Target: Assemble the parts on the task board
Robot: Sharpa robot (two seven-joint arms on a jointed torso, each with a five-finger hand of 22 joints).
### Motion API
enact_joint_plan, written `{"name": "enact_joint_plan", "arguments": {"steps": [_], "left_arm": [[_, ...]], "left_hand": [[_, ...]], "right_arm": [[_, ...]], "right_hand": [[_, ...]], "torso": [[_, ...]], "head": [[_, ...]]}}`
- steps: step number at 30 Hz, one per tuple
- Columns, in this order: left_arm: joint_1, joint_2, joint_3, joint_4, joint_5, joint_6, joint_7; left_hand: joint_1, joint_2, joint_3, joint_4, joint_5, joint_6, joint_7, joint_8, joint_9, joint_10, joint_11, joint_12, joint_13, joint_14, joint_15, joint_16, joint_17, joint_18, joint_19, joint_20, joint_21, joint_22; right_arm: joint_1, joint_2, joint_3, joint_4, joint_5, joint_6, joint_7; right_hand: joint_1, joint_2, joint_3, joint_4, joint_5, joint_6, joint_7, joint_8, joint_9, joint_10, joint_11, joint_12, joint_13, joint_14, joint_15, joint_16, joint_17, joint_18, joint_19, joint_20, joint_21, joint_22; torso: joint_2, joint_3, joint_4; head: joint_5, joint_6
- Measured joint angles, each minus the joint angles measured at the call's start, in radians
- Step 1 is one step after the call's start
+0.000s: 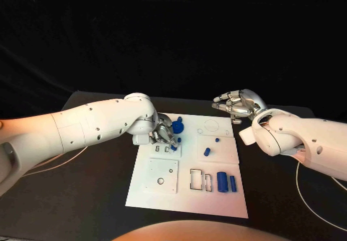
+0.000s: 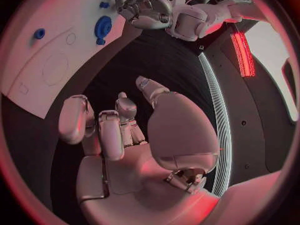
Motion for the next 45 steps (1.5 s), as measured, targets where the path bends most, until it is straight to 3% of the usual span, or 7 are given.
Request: {"name": "enact_joint_plan", "arguments": {"steps": [9,20,28,41,42,45], "left_arm": [[0.0,-0.062,0.011,0.06,0.026,-0.041,0.001],[-0.001,-0.115,0.006,0.116,0.023,-0.106,0.004],[-0.011,-0.123,0.004,0.126,-0.009,-0.138,0.005],[-0.022,-0.105,0.002,0.12,-0.064,-0.15,0.006],[-0.022,-0.104,0.002,0.12,-0.068,-0.149,0.006],[-0.023,-0.102,0.002,0.12,-0.076,-0.145,0.005]], "left_hand": [[0.0,0.0,0.003,0.003,0.0,0.002,-0.002,0.0,0.0,0.02,-0.001,0.024,0.037,0.0,0.0,0.0,0.0,0.0,0.004,-0.004,0.005,0.013],[0.0,0.0,0.01,0.009,0.007,0.002,-0.002,0.0,0.0,0.054,-0.008,0.066,0.095,0.0,0.0,0.0,0.0,0.0,0.018,-0.003,0.016,0.038],[0.0,0.0,0.013,0.012,0.011,0.002,-0.001,0.0,0.0,0.057,-0.011,0.072,0.107,-0.004,-0.004,0.004,0.0,0.0,0.022,-0.007,0.02,0.042],[-0.004,-0.004,0.018,0.018,0.02,0.002,-0.001,0.002,0.0,0.073,-0.013,0.089,0.132,-0.001,-0.006,0.004,0.0,0.0,0.026,-0.01,0.024,0.049],[-0.007,-0.006,0.02,0.019,0.02,0.002,-0.001,0.029,0.0,0.073,-0.013,0.089,0.133,-0.001,-0.006,0.004,0.0,0.0,0.026,-0.011,0.024,0.05],[-0.008,-0.007,0.021,0.02,0.024,0.002,-0.001,0.035,0.0,0.073,-0.013,0.091,0.137,-0.001,-0.006,0.004,0.0,0.0,0.026,-0.011,0.024,0.051]], "right_arm": [[0.0,-0.004,0.0,-0.001,-0.003,0.003,-0.003],[-0.001,-0.009,0.0,-0.002,-0.004,0.003,-0.004],[-0.003,-0.01,-0.001,-0.002,-0.005,0.003,-0.005],[-0.004,-0.011,-0.001,-0.003,-0.008,0.003,-0.005],[-0.004,-0.011,-0.001,-0.003,-0.008,0.003,-0.005],[-0.004,-0.011,-0.001,-0.003,-0.009,0.003,-0.004]], "right_hand": [[0.0,0.0,0.0,0.0,0.0,0.0,0.0,0.0,0.0,0.0,0.0,0.0,0.0,0.0,0.0,0.0,0.0,0.0,0.0,0.0,0.0,0.0],[0.0,0.0,0.0,0.0,0.0,0.0,0.0,0.004,0.0,0.0,0.0,0.0,0.0,0.0,0.0,0.0,0.0,0.0,0.0,0.0,0.0,0.001],[0.0,0.0,0.0,0.0,0.0,0.0,0.0,0.004,0.001,0.0,0.0,0.0,0.0,0.0,0.0,0.0,0.0,0.0,0.0,0.0,0.0,0.001],[0.0,0.0,0.0,0.0,0.0,0.0,0.0,0.004,0.0,0.0,0.0,0.0,0.0,0.0,0.0,0.0,0.0,0.0,0.0,0.0,0.0,0.0],[0.0,0.0,0.0,0.0,0.0,0.0,0.0,0.004,0.0,0.0,0.0,0.0,0.0,0.0,0.0,0.0,0.0,0.0,0.0,0.0,0.0,0.0],[0.0,0.0,0.0,0.0,0.0,0.0,0.0,0.004,0.0,0.0,0.0,0.0,0.0,0.0,0.0,0.0,0.0,0.0,0.0,0.0,0.0,0.0]], "torso": [[-0.003,0.0013,0.0035],[-0.006,0.0025,0.0086],[-0.006,0.0025,0.0081],[-0.004,0.0025,0.0058],[-0.004,0.0026,0.0058],[-0.004,0.0025,0.0058]], "head": [[0.0,0.0],[-0.002,-0.002],[0.002,-0.001],[0.005,-0.004],[0.005,-0.004],[0.006,-0.005]]}}
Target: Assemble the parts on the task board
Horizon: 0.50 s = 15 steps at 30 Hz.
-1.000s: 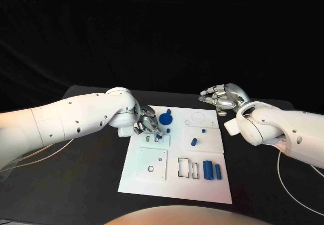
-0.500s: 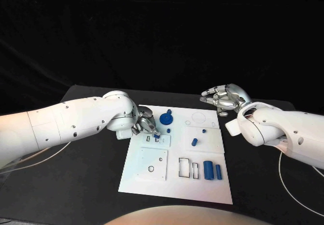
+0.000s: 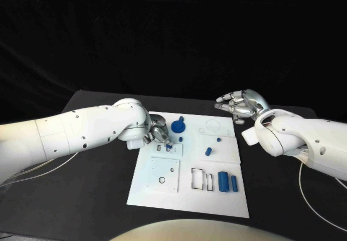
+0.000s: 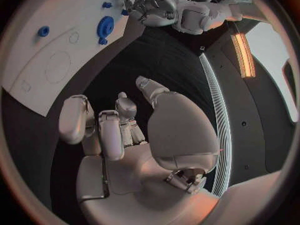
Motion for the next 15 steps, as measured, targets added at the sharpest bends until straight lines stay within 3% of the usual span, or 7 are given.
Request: {"name": "enact_joint_plan", "arguments": {"steps": [7,9,15], "left_arm": [[-0.001,-0.002,0.0,0.0,-0.017,0.023,-0.001],[-0.001,-0.002,0.0,0.0,-0.021,0.031,-0.001],[-0.001,-0.003,0.0,-0.001,-0.028,0.054,-0.002]], "left_hand": [[-0.006,-0.006,0.004,0.004,0.018,0.003,0.003,0.012,0.0,0.009,-0.002,0.01,0.013,0.0,0.0,0.0,0.0,0.0,0.0,0.0,0.004,0.004],[-0.016,-0.016,0.004,0.004,0.026,0.004,0.003,0.041,0.0,0.009,-0.002,0.011,0.017,0.003,-0.003,0.0,0.0,0.0,0.0,0.0,0.004,0.006],[-0.017,-0.017,0.004,0.004,0.034,0.006,0.002,0.043,0.0,0.014,-0.007,0.017,0.026,0.003,-0.003,0.005,0.0,0.0,0.004,-0.004,0.004,0.006]], "right_arm": [[0.0,-0.001,0.0,0.0,-0.001,0.0,0.0],[0.0,-0.001,0.0,0.0,-0.001,0.0,0.0],[0.0,-0.001,0.0,0.0,-0.002,0.0,0.0]], "right_hand": [[0.0,0.0,-0.002,0.002,0.0,0.0,0.0,0.0,0.0,0.0,0.0,0.0,-0.002,0.0,0.0,0.0,0.0,0.0,0.0,0.0,0.0,0.0],[0.0,0.0,-0.004,0.004,0.0,0.0,0.0,0.0,0.0,0.0,0.0,0.0,-0.002,0.0,0.0,0.0,0.0,0.0,0.0,0.0,0.0,0.0],[0.0,0.0,-0.004,0.004,0.0,0.0,0.0,0.004,0.0,0.0,0.0,0.0,-0.002,0.0,0.0,0.0,-0.002,0.0,0.0,0.0,0.0,0.0]], "torso": [[0.0,0.0003,-0.0001],[0.0,0.0003,-0.0001],[0.0,0.0002,-0.0001]], "head": [[0.002,-0.002],[0.002,-0.002],[0.002,-0.003]]}}
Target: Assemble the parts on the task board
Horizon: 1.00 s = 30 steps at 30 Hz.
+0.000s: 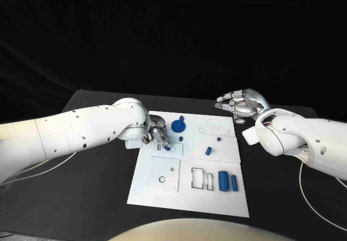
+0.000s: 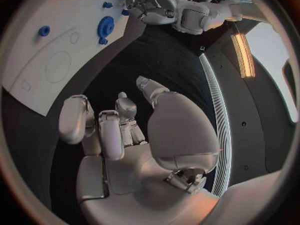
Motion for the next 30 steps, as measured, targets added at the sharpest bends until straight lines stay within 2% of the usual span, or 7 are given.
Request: {"name": "enact_joint_plan", "arguments": {"steps": [18,22,23,30], "left_arm": [[0.001,0.003,0.001,-0.006,-0.005,0.02,0.0],[0.0,0.008,0.0,-0.011,-0.004,0.02,0.0],[0.0,0.009,0.0,-0.012,-0.003,0.02,0.0],[0.001,0.019,0.0,-0.026,0.001,0.027,-0.001]], "left_hand": [[-0.009,-0.009,0.0,0.0,0.016,0.004,-0.003,0.005,0.001,0.003,0.003,0.005,0.006,-0.004,-0.004,0.0,0.001,0.0,0.0,0.0,0.0,0.003],[-0.011,-0.011,0.0,0.0,0.016,0.005,-0.002,0.005,0.016,0.003,0.003,0.005,0.007,-0.004,-0.004,0.0,0.001,0.0,0.0,0.0,0.0,0.003],[-0.011,-0.01,0.0,0.0,0.016,0.005,-0.002,0.005,0.042,0.004,0.003,0.005,0.008,-0.004,-0.004,0.0,0.001,0.0,0.0,0.0,0.0,0.003],[-0.011,-0.01,0.004,0.004,0.016,0.01,-0.004,0.005,0.071,0.011,0.003,0.009,0.014,-0.004,-0.004,0.0,0.001,0.0,0.0,0.0,0.0,0.002]], "right_arm": [[0.0,0.0,0.0,0.0,-0.001,0.0,0.0],[0.0,0.0,0.0,0.0,-0.001,0.0,0.0],[0.0,0.0,0.0,0.0,-0.001,0.0,0.0],[0.0,0.0,0.0,0.001,-0.001,-0.001,0.001]], "right_hand": [[0.0,0.0,0.0,0.0,0.0,0.0,0.0,0.0,0.001,0.0,0.0,0.0,0.0,0.0,0.0,0.0,0.0,0.0,0.0,0.0,0.0,0.0],[0.0,0.0,0.0,0.0,0.0,-0.002,-0.002,0.0,0.001,0.0,0.0,0.0,0.0,0.0,0.0,0.0,0.0,0.0,0.0,0.0,0.0,0.0],[0.0,0.0,-0.002,0.002,0.0,-0.004,-0.004,0.0,0.001,0.0,0.0,0.0,0.0,0.0,0.0,0.0,0.0,0.0,0.0,0.0,0.0,0.0],[-0.005,-0.005,-0.003,0.003,0.0,-0.004,-0.004,0.0,0.001,0.0,0.0,0.0,0.0,0.0,0.0,0.0,0.0,0.0,0.0,0.0,0.0,0.0]], "torso": [[0.0,0.0005,0.0001],[0.0,0.0007,0.0001],[0.0,0.0008,0.0001],[0.0,0.0011,-0.0006]], "head": [[0.0,-0.002],[0.0,-0.002],[0.0,-0.002],[-0.001,-0.002]]}}
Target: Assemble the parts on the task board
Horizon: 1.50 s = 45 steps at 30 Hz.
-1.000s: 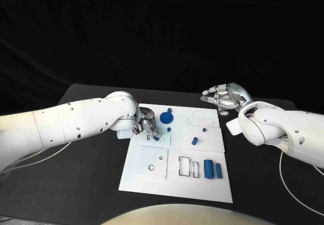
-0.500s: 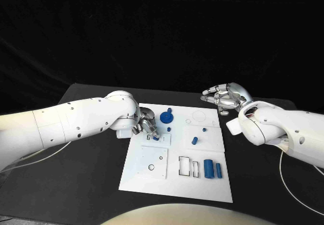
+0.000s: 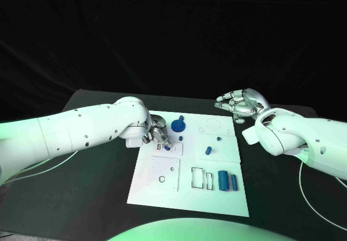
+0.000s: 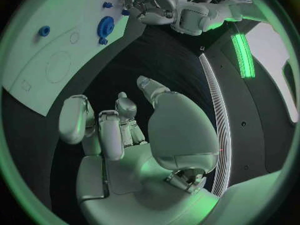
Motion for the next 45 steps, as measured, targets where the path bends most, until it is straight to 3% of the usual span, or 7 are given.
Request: {"name": "enact_joint_plan", "arguments": {"steps": [19,28,29,30,45], "left_arm": [[0.004,0.021,0.001,-0.024,0.003,0.037,-0.008],[0.002,0.023,-0.001,-0.026,0.0,0.045,-0.012],[0.002,0.023,-0.001,-0.027,0.0,0.045,-0.013],[0.002,0.023,-0.001,-0.027,-0.001,0.045,-0.013],[0.001,0.022,-0.001,-0.027,-0.008,0.046,-0.013]], "left_hand": [[-0.022,0.014,0.0,0.0,-0.001,0.01,-0.004,0.01,0.001,0.014,-0.007,0.012,0.023,0.0,0.0,0.004,0.0,0.0,0.004,-0.004,0.004,0.012],[-0.078,0.016,-0.011,-0.011,-0.01,0.04,-0.036,0.019,-0.003,0.025,-0.014,0.016,0.03,0.003,-0.011,0.008,0.0,0.0,0.007,-0.007,0.004,0.014],[-0.088,0.018,0.017,-0.04,-0.012,0.043,-0.039,0.019,-0.004,0.025,-0.014,0.016,0.031,0.003,-0.011,0.008,0.0,0.0,0.007,-0.007,0.004,0.015],[-0.093,0.017,0.022,-0.045,-0.014,0.043,-0.039,0.019,-0.005,0.025,-0.014,0.016,0.032,0.003,-0.011,0.008,0.0,0.0,0.007,-0.007,0.004,0.015],[-0.114,0.017,0.017,-0.039,-0.016,0.049,-0.045,0.018,-0.012,0.028,-0.018,0.021,0.044,0.0,-0.014,0.008,0.0,0.0,0.011,-0.011,0.004,0.02]], "right_arm": [[0.0,-0.005,0.0,0.004,-0.002,-0.001,0.001],[0.0,-0.006,0.0,0.005,-0.003,-0.001,0.001],[0.0,-0.006,0.0,0.005,-0.003,-0.001,0.001],[0.0,-0.006,0.0,0.005,-0.003,-0.001,0.001],[0.0,-0.009,0.0,0.005,-0.003,-0.002,0.001]], "right_hand": [[0.0,0.0,0.003,0.003,0.0,0.0,0.0,0.004,0.001,0.0,0.0,0.0,-0.001,0.0,0.0,0.0,0.0,0.0,0.0,0.0,-0.004,0.001],[0.0,0.0,-0.001,0.007,-0.005,0.0,0.0,0.008,0.001,0.0,0.0,0.0,-0.004,0.0,0.0,0.0,0.0,0.0,0.0,0.0,-0.004,0.001],[0.0,0.0,-0.001,0.007,-0.006,0.0,0.0,0.008,0.001,0.0,0.0,0.0,-0.005,0.0,0.0,0.0,0.0,0.0,0.0,0.0,-0.004,0.001],[0.0,0.0,-0.001,0.007,-0.006,0.0,0.0,0.008,0.001,0.0,0.0,0.0,-0.005,0.0,0.0,0.0,0.0,0.0,0.0,0.0,-0.004,0.001],[-0.004,-0.004,-0.004,0.01,-0.012,-0.004,-0.004,0.012,0.0,0.0,0.0,0.0,-0.006,0.0,0.0,0.0,0.0,0.0,0.0,0.0,-0.004,0.0]], "torso": [[0.0,-0.0006,0.0008],[0.0,-0.0009,0.0019],[0.0,-0.001,0.0019],[0.0,-0.0011,0.0019],[0.0,-0.0011,0.0012]], "head": [[-0.005,-0.003],[-0.005,-0.003],[-0.005,-0.003],[-0.005,-0.003],[-0.005,-0.001]]}}
